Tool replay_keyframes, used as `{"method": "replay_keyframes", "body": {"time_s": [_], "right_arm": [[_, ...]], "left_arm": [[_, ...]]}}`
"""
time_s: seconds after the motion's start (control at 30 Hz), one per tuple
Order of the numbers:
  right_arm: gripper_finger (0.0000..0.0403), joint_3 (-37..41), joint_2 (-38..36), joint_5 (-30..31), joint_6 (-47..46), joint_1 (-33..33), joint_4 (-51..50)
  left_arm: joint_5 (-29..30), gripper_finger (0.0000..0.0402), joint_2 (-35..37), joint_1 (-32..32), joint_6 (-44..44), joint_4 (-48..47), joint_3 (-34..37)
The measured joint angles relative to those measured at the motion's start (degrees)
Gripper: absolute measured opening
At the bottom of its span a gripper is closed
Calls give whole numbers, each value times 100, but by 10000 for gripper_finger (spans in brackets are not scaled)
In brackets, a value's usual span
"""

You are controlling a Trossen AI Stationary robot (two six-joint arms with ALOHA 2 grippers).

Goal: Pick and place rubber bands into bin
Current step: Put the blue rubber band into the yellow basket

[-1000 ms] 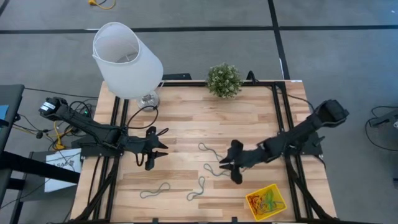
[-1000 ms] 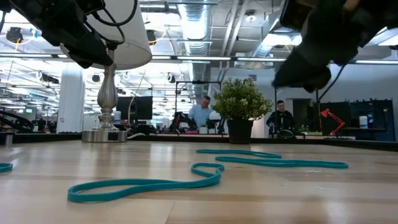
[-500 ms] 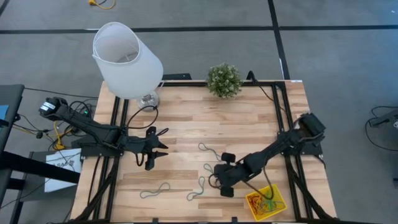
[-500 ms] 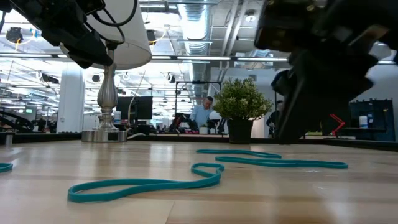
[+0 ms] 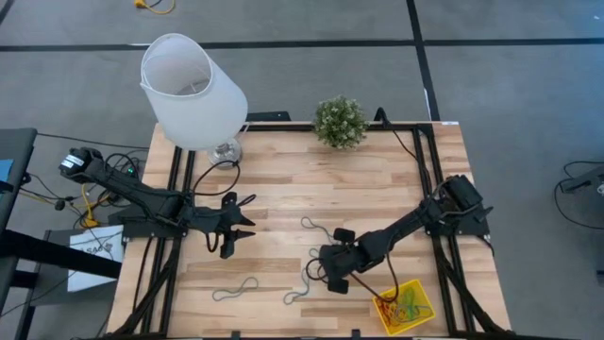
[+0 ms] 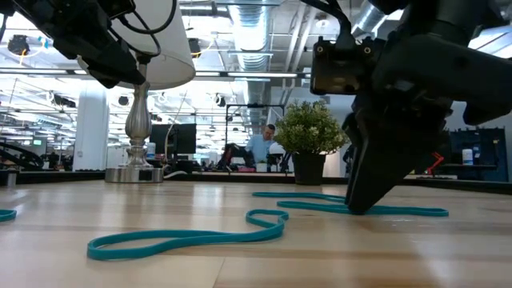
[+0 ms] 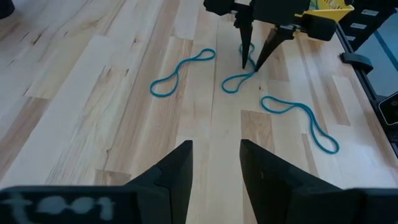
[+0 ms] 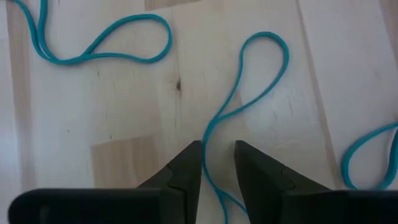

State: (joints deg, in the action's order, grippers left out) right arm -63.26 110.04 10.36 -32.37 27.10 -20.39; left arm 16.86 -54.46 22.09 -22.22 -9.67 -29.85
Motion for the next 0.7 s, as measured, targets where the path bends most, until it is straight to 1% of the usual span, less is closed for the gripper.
{"method": "replay_keyframes", "body": {"time_s": [0.07, 0.13, 0.3, 0.33, 0.47, 0.53, 0.6, 0.63, 0.7], "right_arm": [[88, 0, -2, -3, -15, 4, -19], [75, 0, -3, 17, -26, 14, -61], [13, 8, -5, 209, -458, 49, 33], [7, 11, -4, 237, -508, 74, 82], [4, 11, -10, 278, -711, 223, 74], [2, 13, -156, 201, -790, 351, -285], [3, 10, -376, 194, -1118, 479, -575], [2, 9, -508, 227, -1323, 555, -789], [1, 13, -756, 534, -1727, 728, -1086]], "left_arm": [[0, 121, 0, 0, -2, 2, 0], [2, 121, 0, 0, -2, 2, 0], [0, 121, 0, 0, -4, 4, 0], [0, 121, 0, 1, -4, 4, 0], [0, 121, 0, 2, -4, 4, 0], [2, 121, 0, 2, -4, 4, 0], [0, 121, 0, 2, -4, 2, 0], [1, 121, 0, 1, -4, 2, 0], [1, 121, 0, 1, -4, 2, 0]]}}
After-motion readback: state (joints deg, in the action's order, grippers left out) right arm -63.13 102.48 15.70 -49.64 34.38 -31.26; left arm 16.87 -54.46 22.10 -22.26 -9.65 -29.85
